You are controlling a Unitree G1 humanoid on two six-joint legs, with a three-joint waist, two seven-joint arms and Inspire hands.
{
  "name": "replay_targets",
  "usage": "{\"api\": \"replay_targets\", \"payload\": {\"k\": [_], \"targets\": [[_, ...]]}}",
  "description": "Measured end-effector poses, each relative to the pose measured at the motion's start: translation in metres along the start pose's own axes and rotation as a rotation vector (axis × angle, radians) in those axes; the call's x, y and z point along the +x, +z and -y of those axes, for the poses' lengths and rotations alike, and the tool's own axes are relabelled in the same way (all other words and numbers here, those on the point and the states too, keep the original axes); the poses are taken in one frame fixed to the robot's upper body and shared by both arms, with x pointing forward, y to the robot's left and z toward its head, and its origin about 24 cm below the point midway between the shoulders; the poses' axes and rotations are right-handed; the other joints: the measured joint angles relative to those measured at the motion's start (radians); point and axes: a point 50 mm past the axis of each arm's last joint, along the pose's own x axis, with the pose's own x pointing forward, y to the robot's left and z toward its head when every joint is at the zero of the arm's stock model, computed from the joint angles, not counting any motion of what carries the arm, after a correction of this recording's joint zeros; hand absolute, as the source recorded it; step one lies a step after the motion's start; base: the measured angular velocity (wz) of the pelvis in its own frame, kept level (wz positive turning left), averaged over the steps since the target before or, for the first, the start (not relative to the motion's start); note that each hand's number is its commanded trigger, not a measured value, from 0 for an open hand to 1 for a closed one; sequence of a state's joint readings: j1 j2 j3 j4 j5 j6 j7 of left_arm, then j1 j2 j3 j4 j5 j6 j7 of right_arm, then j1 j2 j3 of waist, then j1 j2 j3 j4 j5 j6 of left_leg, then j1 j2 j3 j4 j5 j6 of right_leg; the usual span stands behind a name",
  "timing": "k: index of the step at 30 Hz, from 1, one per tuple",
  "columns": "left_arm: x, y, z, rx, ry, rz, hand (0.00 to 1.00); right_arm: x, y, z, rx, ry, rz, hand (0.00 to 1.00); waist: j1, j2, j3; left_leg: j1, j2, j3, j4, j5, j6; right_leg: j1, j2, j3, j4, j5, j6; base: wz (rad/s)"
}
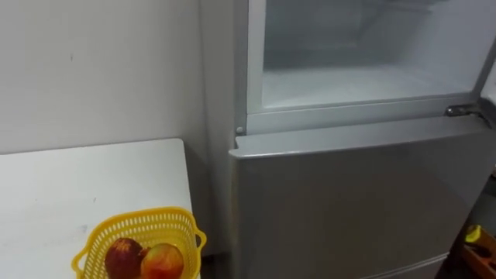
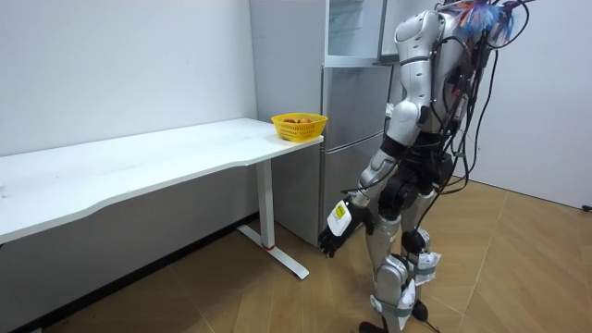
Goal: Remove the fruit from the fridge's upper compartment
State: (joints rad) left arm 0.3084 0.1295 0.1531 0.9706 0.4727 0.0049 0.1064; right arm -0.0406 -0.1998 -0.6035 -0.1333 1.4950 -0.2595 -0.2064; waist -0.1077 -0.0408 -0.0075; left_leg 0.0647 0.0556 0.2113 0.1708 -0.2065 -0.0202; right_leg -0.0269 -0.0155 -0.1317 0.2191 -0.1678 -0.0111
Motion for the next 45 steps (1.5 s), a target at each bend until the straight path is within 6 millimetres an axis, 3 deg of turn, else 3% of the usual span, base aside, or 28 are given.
{"api": "replay_targets", "payload": {"k": [6, 12, 17, 19, 22, 23, 28, 31, 33, 35, 45], "targets": [[-0.001, -0.001, 0.0, 0.001, 0.001, 0.0, 0.0, -0.003, -0.011, -0.006, -0.135, 0.091, -0.043, 0.0, -0.002, -0.003, 0.0001, 0.0, 0.001, 0.001, 0.004, 0.0, 0.0, 0.0, 0.0, 0.001, 0.002, 0.0, -0.001, 0.0], [0.0, -0.001, -0.001, 0.0, 0.002, -0.003, 0.0, -0.008, -0.016, -0.01, -0.491, 0.224, -0.074, 0.0, 0.001, -0.018, 0.0001, 0.002, 0.001, 0.001, 0.001, 0.0, 0.0, 0.006, 0.001, 0.0, 0.002, 0.0, -0.001, 0.0], [0.001, -0.002, -0.009, 0.032, 0.015, -0.001, 0.0, -0.01, -0.031, -0.012, -0.878, 0.381, -0.153, 0.0, 0.003, -0.057, -0.0034, 0.006, 0.004, 0.0, 0.011, 0.0, 0.0, 0.02, 0.001, -0.004, 0.001, 0.002, -0.004, 0.0], [0.002, -0.003, -0.014, 0.042, 0.023, -0.002, 0.0, -0.012, -0.041, -0.007, -1.001, 0.426, -0.215, 0.0, 0.01, -0.073, 0.0047, 0.015, 0.005, -0.001, 0.007, -0.001, -0.001, 0.023, 0.002, -0.007, 0.001, 0.003, -0.005, 0.02], [0.003, -0.003, -0.017, 0.057, 0.026, -0.009, 0.0, -0.02, -0.059, 0.004, -1.095, 0.464, -0.32, 0.0, 0.042, -0.095, 0.0028, 0.017, 0.007, 0.004, 0.003, -0.002, -0.002, 0.025, 0.003, -0.007, -0.01, 0.012, -0.005, -0.06], [0.003, -0.003, -0.016, 0.067, 0.018, -0.01, 0.0, -0.021, -0.059, 0.007, -1.122, 0.468, -0.331, 0.0, 0.058, -0.095, 0.0024, 0.017, 0.006, 0.005, 0.001, -0.003, -0.001, 0.029, 0.004, -0.005, -0.018, 0.018, -0.004, 0.0], [0.002, -0.009, -0.012, 0.084, -0.001, -0.04, 0.0, -0.032, -0.078, 0.02, -1.202, 0.533, -0.478, 0.0, 0.07, -0.09, 0.0021, 0.018, 0.005, 0.002, 0.0, -0.003, -0.001, 0.04, 0.005, -0.006, -0.02, 0.023, -0.002, 0.01], [0.002, -0.009, -0.011, 0.094, -0.008, -0.041, 0.0, -0.043, -0.091, 0.028, -1.209, 0.576, -0.597, 0.0, 0.081, -0.077, 0.0022, 0.016, 0.005, -0.004, -0.001, -0.003, -0.001, 0.045, 0.006, -0.009, -0.031, 0.025, -0.002, 0.05], [0.002, -0.007, -0.009, 0.097, -0.014, -0.036, 0.0, -0.044, -0.091, 0.027, -1.204, 0.587, -0.598, 0.0, 0.081, -0.068, 0.0004, 0.018, 0.003, -0.004, -0.003, -0.003, -0.001, 0.046, 0.005, -0.008, -0.032, 0.025, -0.001, 0.0], [0.002, -0.009, -0.009, 0.097, -0.015, -0.043, 0.0, -0.043, -0.09, 0.027, -1.225, 0.605, -0.608, 0.0, 0.083, -0.063, 0.004, 0.019, 0.004, -0.003, -0.003, -0.002, 0.0, 0.046, 0.006, -0.007, -0.031, 0.026, -0.001, 0.0], [0.003, -0.011, -0.007, 0.097, -0.029, -0.06, 0.0, -0.043, -0.089, 0.027, -1.252, 0.618, -0.605, 0.0, 0.082, -0.065, 0.0057, 0.019, 0.004, -0.002, -0.004, -0.002, 0.0, 0.046, 0.006, -0.006, -0.033, 0.026, -0.001, 0.0]]}}
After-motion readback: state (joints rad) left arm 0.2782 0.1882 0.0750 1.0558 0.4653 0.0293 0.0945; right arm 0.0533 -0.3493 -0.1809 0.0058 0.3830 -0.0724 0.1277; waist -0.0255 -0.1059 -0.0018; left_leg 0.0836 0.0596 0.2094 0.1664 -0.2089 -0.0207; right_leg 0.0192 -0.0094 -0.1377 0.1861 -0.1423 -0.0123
